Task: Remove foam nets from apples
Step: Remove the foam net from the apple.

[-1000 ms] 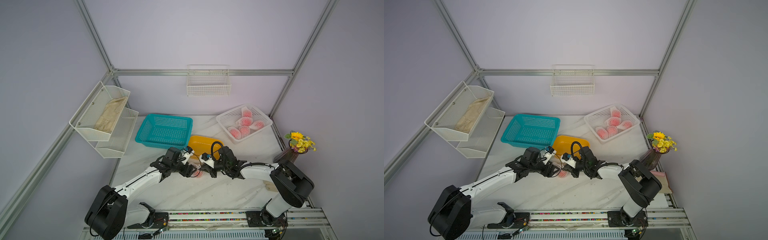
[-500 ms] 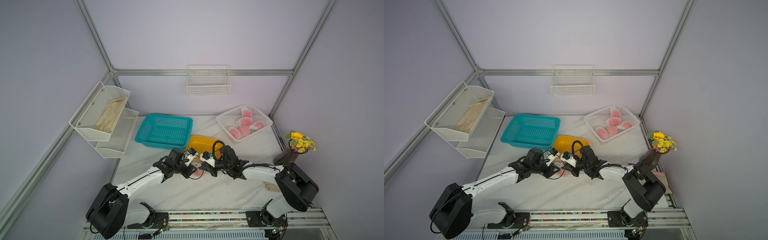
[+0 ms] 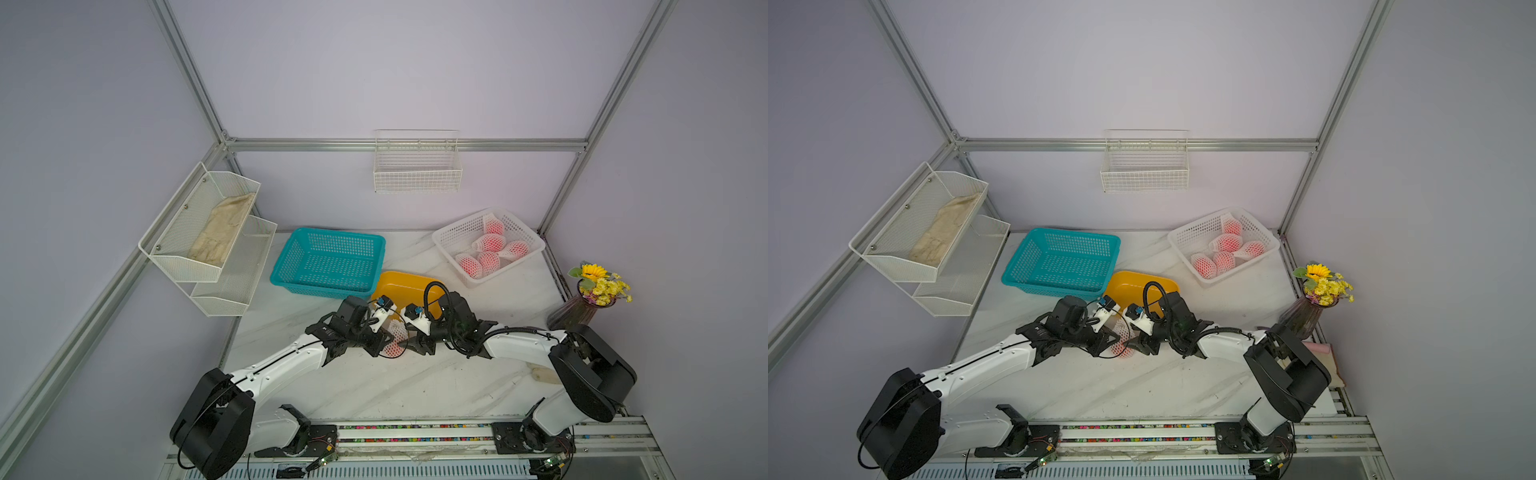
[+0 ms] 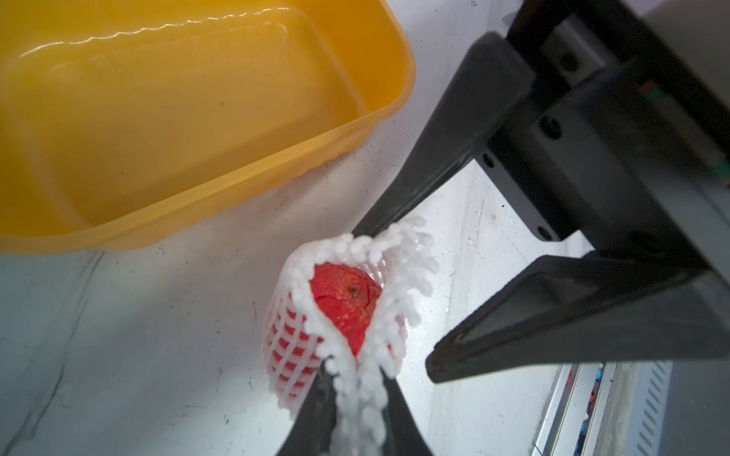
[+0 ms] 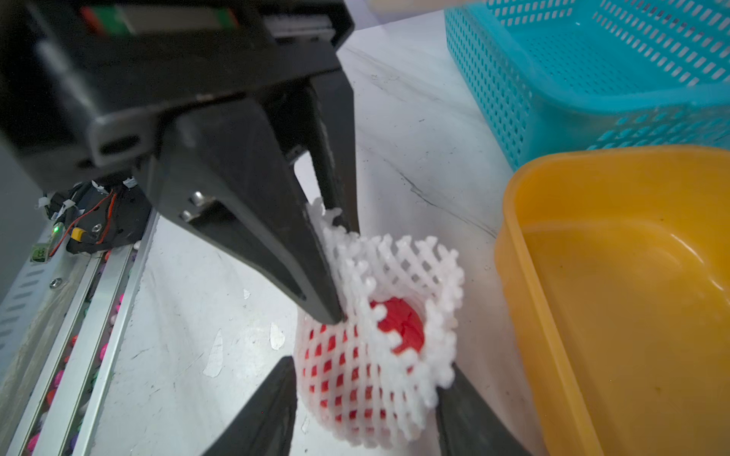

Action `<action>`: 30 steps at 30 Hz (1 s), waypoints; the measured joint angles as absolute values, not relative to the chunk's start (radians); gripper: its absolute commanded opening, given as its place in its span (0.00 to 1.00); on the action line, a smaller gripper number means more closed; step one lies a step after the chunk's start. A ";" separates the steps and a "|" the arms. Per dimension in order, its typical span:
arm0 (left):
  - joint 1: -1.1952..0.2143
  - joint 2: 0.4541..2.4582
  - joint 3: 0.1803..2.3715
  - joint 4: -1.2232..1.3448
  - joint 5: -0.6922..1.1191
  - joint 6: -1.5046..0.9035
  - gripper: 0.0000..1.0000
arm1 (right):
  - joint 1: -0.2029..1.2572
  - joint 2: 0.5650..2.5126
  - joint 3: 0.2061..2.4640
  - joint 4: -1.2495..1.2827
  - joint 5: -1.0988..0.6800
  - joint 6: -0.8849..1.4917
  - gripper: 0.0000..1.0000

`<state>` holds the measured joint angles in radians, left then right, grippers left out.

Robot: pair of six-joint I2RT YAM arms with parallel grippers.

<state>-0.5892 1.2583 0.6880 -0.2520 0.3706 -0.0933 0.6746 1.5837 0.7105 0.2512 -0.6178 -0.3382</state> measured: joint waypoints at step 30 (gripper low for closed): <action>-0.618 1.217 0.688 -0.273 0.306 -0.084 0.68 | 0.675 1.615 0.766 0.156 -0.673 -0.374 0.00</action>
